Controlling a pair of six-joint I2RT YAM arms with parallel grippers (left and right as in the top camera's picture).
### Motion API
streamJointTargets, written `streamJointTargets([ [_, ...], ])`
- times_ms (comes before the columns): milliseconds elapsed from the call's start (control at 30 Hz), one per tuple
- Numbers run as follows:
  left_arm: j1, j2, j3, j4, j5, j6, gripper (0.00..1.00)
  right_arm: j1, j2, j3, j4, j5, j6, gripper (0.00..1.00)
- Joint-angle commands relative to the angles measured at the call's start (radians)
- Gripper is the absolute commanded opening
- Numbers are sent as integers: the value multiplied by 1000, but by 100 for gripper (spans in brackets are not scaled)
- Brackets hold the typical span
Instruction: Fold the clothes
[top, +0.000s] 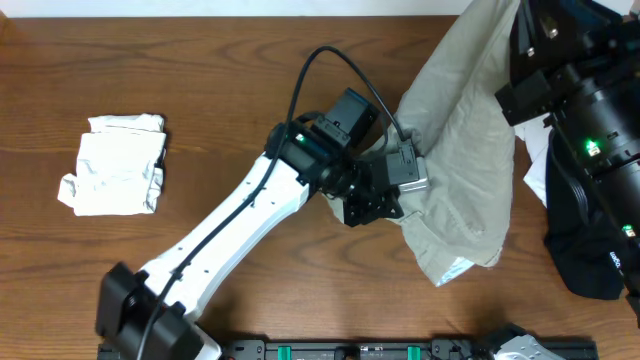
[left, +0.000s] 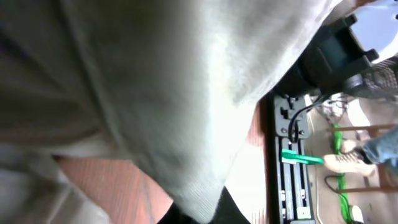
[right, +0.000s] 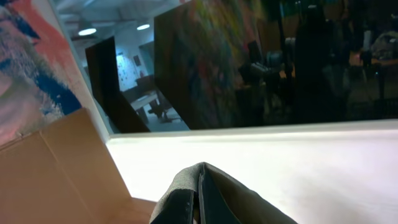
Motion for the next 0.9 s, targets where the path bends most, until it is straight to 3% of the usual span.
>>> streamJointTargets([
  [0,2,-103,-1,-27,-129,-96,6,9,-18,12,-31,28,-44,1],
  [300,2,-438,18,-105,-454,-303,6,9,-73,12,-183,246,-118,1],
  [533,2,-705,142,-174,-666,-428,6,9,-174,19,-314,325,-121,1],
  [867,2,-828,325,-213,-779,-457,6,9,-282,92,-500,383,-40,1],
])
